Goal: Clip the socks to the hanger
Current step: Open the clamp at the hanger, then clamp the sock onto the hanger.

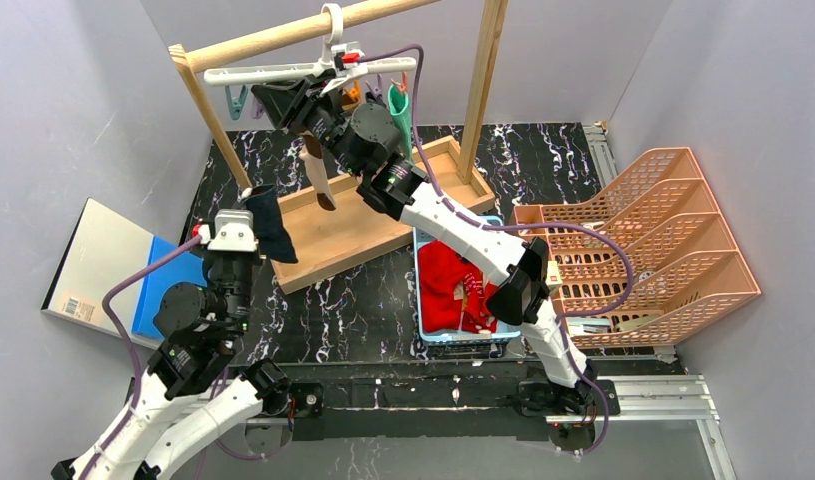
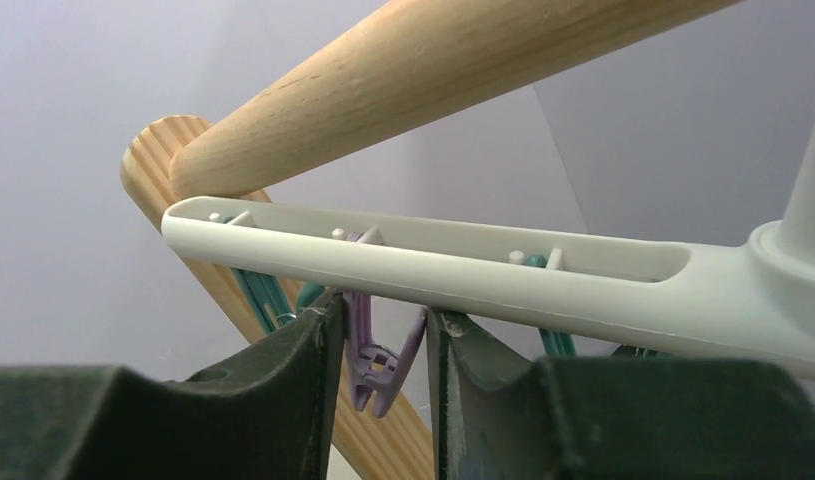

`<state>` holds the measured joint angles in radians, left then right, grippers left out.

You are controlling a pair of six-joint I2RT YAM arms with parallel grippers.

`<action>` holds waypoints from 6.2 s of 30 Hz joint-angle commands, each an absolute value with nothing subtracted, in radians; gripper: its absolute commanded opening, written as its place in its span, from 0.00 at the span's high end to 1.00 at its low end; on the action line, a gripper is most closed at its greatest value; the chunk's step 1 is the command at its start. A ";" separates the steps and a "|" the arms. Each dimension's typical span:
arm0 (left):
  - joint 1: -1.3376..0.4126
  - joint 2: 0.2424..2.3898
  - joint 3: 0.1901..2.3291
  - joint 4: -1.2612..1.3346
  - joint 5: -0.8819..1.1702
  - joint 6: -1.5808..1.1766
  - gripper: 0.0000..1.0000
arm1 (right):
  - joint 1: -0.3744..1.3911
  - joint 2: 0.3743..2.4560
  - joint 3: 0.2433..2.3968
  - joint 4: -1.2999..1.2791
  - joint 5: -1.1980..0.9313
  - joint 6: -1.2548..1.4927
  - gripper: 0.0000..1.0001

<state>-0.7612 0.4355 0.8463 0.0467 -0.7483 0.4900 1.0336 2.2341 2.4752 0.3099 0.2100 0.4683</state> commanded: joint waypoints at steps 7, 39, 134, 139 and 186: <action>-0.759 0.465 0.861 0.112 -0.744 0.497 1.00 | 1.027 2.224 2.494 0.336 0.210 0.445 0.81; -0.759 0.583 0.652 0.570 -0.566 0.462 1.00 | 1.020 1.921 2.107 0.318 0.119 0.263 0.99; -0.390 0.772 0.706 0.706 -0.244 0.127 1.00 | 0.976 1.754 1.817 0.324 0.009 0.236 0.99; -0.390 0.769 0.692 0.706 -0.242 0.121 1.00 | 0.977 1.750 1.817 0.332 -0.007 0.236 0.99; -0.388 0.741 0.696 0.721 -0.241 0.094 1.00 | 0.977 1.743 1.773 0.352 -0.009 0.273 0.99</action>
<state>-0.3946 0.7704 0.6899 0.6827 -0.2279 0.1184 0.9688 1.7813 1.8091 0.3485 0.0116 0.2409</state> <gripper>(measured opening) 0.031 0.349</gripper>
